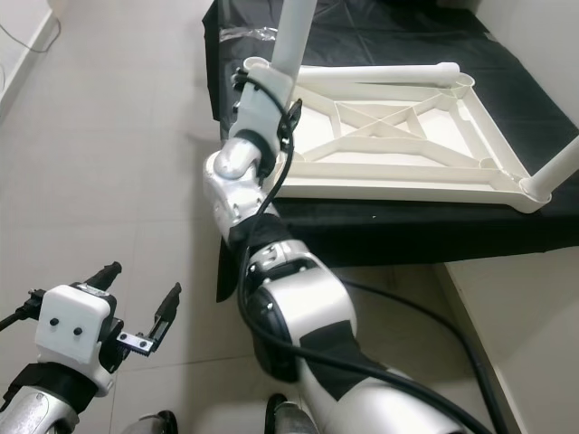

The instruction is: Building children table

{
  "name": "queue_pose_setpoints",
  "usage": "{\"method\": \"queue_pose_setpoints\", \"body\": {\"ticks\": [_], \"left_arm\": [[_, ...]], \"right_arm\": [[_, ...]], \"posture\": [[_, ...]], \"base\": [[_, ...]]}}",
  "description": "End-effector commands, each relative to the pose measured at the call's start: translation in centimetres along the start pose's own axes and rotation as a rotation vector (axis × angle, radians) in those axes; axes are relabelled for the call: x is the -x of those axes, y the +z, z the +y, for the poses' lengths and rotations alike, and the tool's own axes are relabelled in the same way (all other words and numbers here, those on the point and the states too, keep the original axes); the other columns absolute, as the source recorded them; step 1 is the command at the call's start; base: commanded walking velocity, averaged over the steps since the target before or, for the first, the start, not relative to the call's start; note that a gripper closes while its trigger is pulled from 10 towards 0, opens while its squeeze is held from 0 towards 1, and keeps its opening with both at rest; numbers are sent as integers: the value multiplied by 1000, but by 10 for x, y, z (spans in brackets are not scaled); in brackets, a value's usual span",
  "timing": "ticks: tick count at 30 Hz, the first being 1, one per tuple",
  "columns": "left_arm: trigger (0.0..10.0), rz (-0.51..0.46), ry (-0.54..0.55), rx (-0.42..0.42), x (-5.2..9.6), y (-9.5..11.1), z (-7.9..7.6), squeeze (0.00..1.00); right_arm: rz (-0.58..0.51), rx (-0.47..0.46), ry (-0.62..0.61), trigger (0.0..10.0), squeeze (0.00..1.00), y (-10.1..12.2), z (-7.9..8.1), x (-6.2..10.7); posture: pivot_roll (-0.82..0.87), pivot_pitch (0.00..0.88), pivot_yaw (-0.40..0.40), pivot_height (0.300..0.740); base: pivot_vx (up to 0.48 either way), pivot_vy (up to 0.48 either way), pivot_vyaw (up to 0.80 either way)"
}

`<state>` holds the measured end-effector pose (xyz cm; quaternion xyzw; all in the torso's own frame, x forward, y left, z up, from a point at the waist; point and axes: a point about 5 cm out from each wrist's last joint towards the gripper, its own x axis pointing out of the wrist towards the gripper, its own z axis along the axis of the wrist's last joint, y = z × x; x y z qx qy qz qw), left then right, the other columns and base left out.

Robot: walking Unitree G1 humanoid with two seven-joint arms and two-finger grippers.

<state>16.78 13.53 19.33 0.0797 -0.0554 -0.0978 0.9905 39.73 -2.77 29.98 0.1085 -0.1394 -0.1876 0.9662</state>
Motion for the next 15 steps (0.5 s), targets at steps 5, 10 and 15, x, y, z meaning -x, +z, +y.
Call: {"method": "queue_pose_setpoints", "body": {"ticks": [5,10,15], "left_arm": [[10000,11,-2,4,-3,-5,-1,0],[10000,7,6,11,-7,-5,1,0],[10000,5,27,33,-12,-4,4,0]], "right_arm": [[-33,-128,130,10000,0,23,4,-11],[-41,-212,258,10000,0,32,5,-16],[-58,-336,432,10000,0,43,6,-19]], "posture": [[134,262,-95,740],[136,248,-95,740],[122,232,-89,740]], "base": [[0,0,0],[0,0,0],[0,0,0]]}}
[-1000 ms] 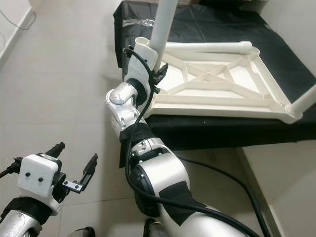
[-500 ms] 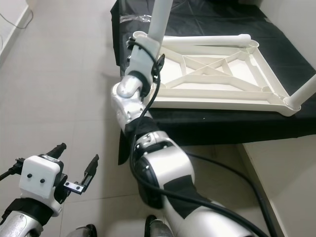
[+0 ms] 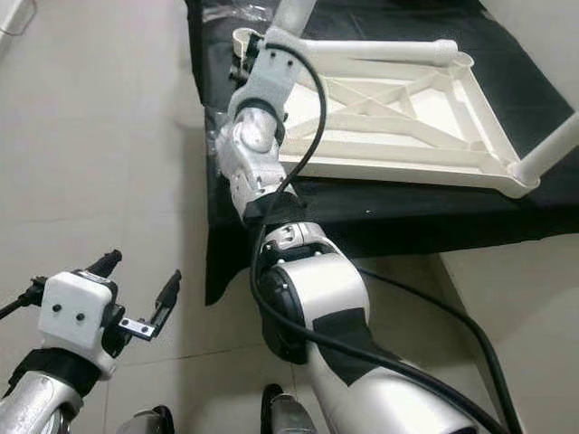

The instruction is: Building children table

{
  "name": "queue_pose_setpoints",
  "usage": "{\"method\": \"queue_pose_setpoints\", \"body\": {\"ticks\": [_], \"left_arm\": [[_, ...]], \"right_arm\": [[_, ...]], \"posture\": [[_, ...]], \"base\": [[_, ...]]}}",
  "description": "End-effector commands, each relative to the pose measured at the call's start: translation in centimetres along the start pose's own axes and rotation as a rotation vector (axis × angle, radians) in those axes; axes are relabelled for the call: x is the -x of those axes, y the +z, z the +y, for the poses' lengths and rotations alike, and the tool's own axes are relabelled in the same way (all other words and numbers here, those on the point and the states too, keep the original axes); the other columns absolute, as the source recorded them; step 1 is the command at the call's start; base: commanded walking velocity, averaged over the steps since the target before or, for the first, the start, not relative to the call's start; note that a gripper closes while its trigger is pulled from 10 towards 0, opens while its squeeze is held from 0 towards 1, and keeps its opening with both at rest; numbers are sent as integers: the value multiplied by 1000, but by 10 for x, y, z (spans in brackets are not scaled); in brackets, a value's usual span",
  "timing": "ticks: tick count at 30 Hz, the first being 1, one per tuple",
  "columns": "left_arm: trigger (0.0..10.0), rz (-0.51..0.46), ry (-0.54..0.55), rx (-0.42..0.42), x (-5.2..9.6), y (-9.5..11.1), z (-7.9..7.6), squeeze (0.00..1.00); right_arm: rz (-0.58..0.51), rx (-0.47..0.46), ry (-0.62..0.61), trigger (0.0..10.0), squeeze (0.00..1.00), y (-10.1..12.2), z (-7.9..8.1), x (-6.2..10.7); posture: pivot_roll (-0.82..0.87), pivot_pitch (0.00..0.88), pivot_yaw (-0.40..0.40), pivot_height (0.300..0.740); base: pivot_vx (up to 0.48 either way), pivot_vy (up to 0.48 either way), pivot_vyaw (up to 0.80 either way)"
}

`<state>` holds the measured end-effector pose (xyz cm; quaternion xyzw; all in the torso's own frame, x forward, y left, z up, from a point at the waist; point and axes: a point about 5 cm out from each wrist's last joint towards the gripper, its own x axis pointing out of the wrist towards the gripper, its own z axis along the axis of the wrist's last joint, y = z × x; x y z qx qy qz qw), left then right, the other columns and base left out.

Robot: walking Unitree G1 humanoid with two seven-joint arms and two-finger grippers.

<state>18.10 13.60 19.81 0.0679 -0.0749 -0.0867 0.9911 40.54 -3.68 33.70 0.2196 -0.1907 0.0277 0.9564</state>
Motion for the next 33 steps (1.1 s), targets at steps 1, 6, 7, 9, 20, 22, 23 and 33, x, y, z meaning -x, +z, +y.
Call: {"method": "queue_pose_setpoints", "body": {"ticks": [1,6,7,9,20,22,23,33], "left_arm": [[10000,41,-5,13,-1,-7,0,357],[10000,35,-25,-3,-6,-8,-1,0],[10000,35,-25,-3,-6,-8,-1,0],[10000,31,0,-32,-14,-6,5,0],[10000,57,70,-103,-50,-13,27,0],[10000,58,61,-118,-62,-16,30,0],[10000,58,59,-121,-66,-17,31,0],[10000,24,26,-189,-90,-13,28,0]], "right_arm": [[-75,-30,94,10000,0,13,4,-1],[-62,-61,169,10000,0,11,-2,0],[-62,-61,169,10000,0,11,-2,0],[-1,-121,224,10000,0,0,-10,4],[78,-210,417,10000,0,-18,-11,27],[100,-234,469,10000,0,-23,-7,35],[104,-239,486,10000,0,-23,-5,38],[148,-230,573,10000,0,-32,-4,53]], "posture": [[120,230,-89,740],[115,219,-83,740],[115,219,-83,740],[116,218,-83,740],[102,201,-67,740],[100,198,-64,740],[100,198,-64,740],[96,198,-65,740]], "base": [[0,0,0],[0,0,0],[0,0,0],[0,0,0],[0,0,0],[0,0,0],[0,0,0],[0,0,0]]}}
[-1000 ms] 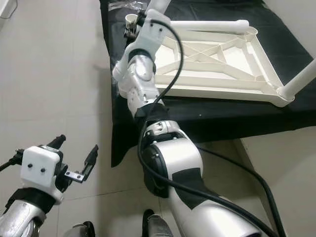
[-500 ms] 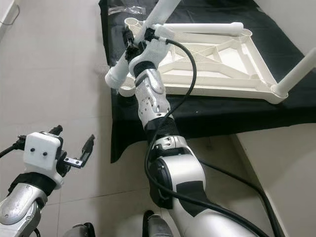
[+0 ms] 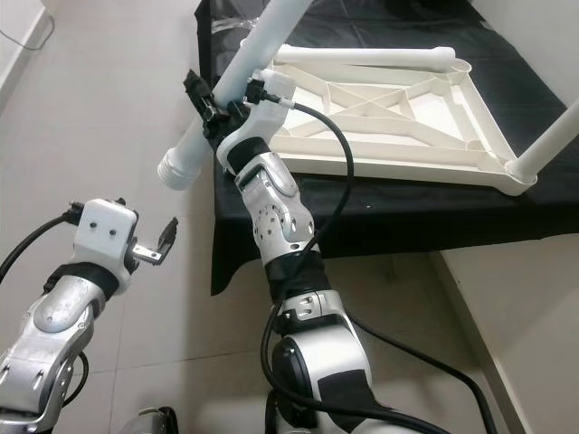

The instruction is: Building children table

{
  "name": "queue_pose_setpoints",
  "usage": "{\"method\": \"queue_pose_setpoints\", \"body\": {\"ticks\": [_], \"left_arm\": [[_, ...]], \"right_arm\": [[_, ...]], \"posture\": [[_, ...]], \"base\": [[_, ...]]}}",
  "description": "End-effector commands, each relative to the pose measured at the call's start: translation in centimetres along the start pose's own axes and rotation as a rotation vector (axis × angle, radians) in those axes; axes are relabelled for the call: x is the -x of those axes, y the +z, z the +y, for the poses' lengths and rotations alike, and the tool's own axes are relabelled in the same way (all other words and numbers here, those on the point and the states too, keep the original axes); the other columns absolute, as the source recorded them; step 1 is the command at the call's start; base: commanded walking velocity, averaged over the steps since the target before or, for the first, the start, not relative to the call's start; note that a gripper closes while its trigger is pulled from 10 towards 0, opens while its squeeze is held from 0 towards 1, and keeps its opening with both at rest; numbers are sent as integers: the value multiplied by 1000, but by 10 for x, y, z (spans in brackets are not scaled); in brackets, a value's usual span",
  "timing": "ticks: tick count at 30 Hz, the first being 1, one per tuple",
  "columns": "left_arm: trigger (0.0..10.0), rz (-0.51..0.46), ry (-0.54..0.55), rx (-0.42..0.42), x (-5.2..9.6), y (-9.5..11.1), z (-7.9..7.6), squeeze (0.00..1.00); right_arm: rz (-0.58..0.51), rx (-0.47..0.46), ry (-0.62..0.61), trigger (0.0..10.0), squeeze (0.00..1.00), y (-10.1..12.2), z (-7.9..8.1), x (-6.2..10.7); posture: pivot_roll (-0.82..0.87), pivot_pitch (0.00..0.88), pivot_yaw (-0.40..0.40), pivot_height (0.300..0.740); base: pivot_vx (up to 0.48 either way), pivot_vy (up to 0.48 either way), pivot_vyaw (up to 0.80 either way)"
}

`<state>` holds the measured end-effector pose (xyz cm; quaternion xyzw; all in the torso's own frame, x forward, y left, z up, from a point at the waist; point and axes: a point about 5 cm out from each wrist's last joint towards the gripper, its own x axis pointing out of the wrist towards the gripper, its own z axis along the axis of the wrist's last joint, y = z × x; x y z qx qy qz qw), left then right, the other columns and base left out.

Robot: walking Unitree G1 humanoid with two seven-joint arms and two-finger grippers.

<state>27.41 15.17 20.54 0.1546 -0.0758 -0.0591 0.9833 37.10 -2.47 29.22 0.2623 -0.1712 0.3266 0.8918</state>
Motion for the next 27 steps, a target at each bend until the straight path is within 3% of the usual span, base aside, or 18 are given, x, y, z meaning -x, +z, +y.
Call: {"method": "queue_pose_setpoints", "body": {"ticks": [1,27], "left_arm": [[10000,-1,-17,-19,-3,-1,-5,0],[10000,-5,-6,-69,-26,-6,2,0]], "right_arm": [[9,-7,18,10000,0,-3,0,6],[64,-51,112,10000,0,-8,15,27]], "posture": [[88,194,-60,740],[77,141,-55,740]], "base": [[0,0,0],[0,0,0]]}}
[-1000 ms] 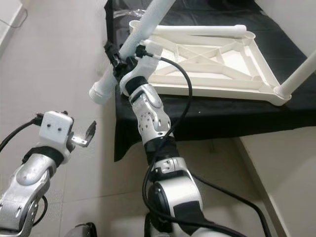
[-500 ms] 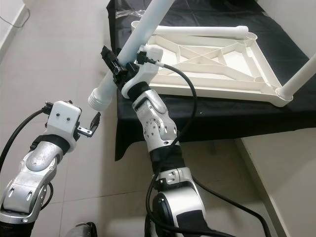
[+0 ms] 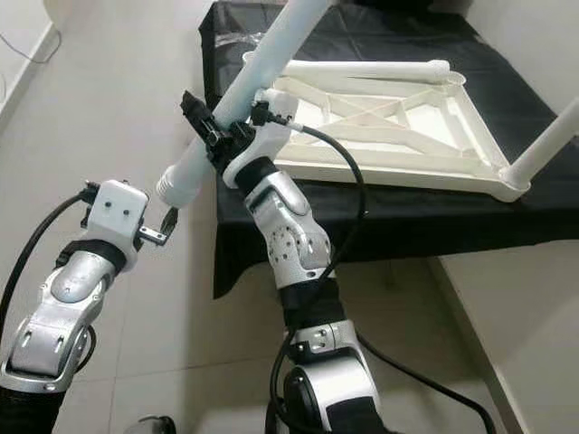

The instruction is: Building children table

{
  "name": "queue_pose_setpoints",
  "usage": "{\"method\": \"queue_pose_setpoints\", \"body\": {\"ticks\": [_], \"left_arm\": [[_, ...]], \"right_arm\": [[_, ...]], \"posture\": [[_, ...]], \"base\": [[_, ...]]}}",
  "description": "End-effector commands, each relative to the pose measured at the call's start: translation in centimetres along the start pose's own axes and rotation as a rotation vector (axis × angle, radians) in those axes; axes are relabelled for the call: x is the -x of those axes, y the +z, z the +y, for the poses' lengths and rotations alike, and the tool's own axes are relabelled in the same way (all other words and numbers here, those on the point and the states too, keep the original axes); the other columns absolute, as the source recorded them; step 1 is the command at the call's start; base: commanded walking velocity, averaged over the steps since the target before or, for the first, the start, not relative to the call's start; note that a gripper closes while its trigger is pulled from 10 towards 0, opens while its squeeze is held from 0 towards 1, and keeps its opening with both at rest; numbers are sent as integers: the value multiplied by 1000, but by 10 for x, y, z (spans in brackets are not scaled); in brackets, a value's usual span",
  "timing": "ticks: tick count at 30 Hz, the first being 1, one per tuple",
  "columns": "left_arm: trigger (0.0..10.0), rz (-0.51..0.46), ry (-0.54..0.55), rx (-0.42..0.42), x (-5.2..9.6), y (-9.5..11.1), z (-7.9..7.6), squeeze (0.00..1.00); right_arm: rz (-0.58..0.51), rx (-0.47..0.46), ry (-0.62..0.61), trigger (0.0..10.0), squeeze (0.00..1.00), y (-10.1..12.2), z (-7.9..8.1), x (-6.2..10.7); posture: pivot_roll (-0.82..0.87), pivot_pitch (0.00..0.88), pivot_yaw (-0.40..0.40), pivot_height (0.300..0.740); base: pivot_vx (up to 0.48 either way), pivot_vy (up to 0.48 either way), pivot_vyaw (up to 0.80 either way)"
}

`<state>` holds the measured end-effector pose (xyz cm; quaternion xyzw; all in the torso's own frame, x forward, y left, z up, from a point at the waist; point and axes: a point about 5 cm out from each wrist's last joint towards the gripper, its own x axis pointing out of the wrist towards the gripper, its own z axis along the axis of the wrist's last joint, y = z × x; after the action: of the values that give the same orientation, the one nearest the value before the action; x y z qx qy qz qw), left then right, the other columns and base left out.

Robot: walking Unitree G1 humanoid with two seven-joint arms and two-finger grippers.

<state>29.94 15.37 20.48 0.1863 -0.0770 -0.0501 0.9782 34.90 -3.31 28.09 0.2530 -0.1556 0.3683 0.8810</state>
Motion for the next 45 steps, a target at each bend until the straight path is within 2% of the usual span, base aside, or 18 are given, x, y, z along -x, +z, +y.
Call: {"method": "queue_pose_setpoints", "body": {"ticks": [1,4,5,7,9,10,11,15,17,19,22,32,45], "left_arm": [[10000,-12,-43,-2,-3,-1,-5,0],[10000,-10,-75,8,-4,-1,-8,0],[10000,-11,-121,7,-5,-1,-14,0],[10000,-11,-121,7,-5,-1,-14,0],[10000,-7,-200,9,-6,-2,-25,0],[10000,-7,-200,9,-6,-2,-25,0],[10000,4,-233,11,-6,-5,-33,0],[10000,9,-244,-5,-6,-7,-35,0],[10000,11,-251,-30,-6,-10,-39,0],[10000,13,-238,-29,-7,-11,-39,0],[10000,9,-148,-44,-10,-10,-29,0],[10000,-3,-130,-60,-11,-7,-22,0],[10000,-11,-134,-61,-15,-7,-23,0]], "right_arm": [[15,-39,45,10000,0,-7,10,1],[18,-38,51,10000,0,-8,11,2],[21,-38,50,10000,0,-8,11,3],[21,-38,50,10000,0,-8,11,3],[19,-35,38,10000,0,-8,10,2],[19,-35,38,10000,0,-8,10,2],[13,-34,22,10000,0,-8,10,0],[11,-25,16,10000,0,-8,9,-1],[12,2,-25,10000,0,-9,3,-3],[16,6,-30,10000,0,-10,2,-3],[36,37,-22,10000,0,-14,2,0],[76,45,-8,10000,0,-20,2,7],[107,35,38,10000,0,-25,7,14]], "posture": [[77,143,-53,740],[77,143,-53,740],[76,143,-55,740],[76,143,-55,740],[78,149,-55,740],[78,149,-55,740],[76,156,-53,740],[76,156,-53,740],[76,159,-52,740],[76,159,-52,740],[76,159,-52,740],[71,165,-50,740],[67,157,-52,740]], "base": [[0,0,0],[0,0,0],[0,0,0],[0,0,0],[0,0,0],[0,0,0],[0,0,0],[0,0,0],[0,0,0],[0,0,0],[0,0,0],[0,0,0],[0,0,0]]}}
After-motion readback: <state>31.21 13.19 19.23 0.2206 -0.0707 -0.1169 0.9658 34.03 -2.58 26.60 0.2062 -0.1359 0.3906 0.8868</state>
